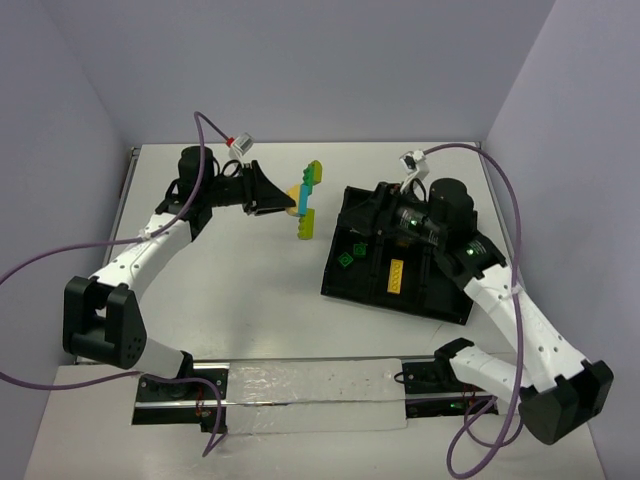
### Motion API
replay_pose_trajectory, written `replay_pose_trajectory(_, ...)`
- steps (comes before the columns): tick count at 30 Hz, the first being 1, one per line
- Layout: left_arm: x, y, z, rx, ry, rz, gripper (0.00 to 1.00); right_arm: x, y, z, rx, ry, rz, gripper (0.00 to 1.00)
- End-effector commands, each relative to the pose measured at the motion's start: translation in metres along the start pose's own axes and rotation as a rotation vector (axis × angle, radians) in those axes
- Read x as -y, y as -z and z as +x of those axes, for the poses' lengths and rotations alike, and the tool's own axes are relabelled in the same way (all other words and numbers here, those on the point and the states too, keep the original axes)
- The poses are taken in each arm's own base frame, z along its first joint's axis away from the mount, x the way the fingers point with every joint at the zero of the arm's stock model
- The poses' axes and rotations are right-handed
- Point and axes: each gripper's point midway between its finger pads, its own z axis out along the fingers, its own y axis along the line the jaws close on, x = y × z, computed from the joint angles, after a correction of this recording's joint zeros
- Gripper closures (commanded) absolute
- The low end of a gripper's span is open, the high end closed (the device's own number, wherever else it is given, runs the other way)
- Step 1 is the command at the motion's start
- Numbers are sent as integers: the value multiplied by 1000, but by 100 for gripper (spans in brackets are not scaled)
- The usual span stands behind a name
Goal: Sort the legos into containers by color
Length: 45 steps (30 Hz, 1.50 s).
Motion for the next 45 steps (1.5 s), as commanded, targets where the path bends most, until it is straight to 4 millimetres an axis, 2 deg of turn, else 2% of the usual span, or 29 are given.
replay_pose_trajectory(1, 46, 13, 0, -13, -103, 174, 100, -53, -14, -33, 35, 52, -273, 21)
replay_pose_trajectory(4, 53, 16, 1, -10, -116, 199, 100, -52, -29, -42, 36, 44, -287, 20)
replay_pose_trajectory(8, 62, 19, 1, -20, -140, 213, 100, -58, -39, -53, 69, 30, -342, 18)
replay_pose_trajectory(15, 74, 25, 3, -22, -172, 238, 100, -51, -65, -70, 84, -10, -344, 17)
replay_pose_trajectory(23, 82, 30, 3, -21, -187, 251, 100, -39, -85, -72, 88, -76, -356, 17)
replay_pose_trajectory(29, 86, 33, 6, -24, -192, 265, 100, -47, -91, -69, 56, -108, -457, 19)
replay_pose_trajectory(34, 85, 32, 6, -23, -190, 266, 100, -63, -92, -64, 18, -135, -583, 34)
replay_pose_trajectory(38, 86, 32, 6, -24, -188, 272, 100, -68, -94, -58, -6, -128, -612, 42)
replay_pose_trajectory(41, 84, 32, 5, -23, -183, 268, 100, -67, -94, -57, -2, -134, -608, 66)
replay_pose_trajectory(43, 81, 31, 5, -22, -176, 263, 100, -65, -94, -56, 5, -138, -600, 87)
replay_pose_trajectory(45, 78, 32, 4, -20, -167, 257, 100, -62, -95, -55, 8, -146, -588, 99)
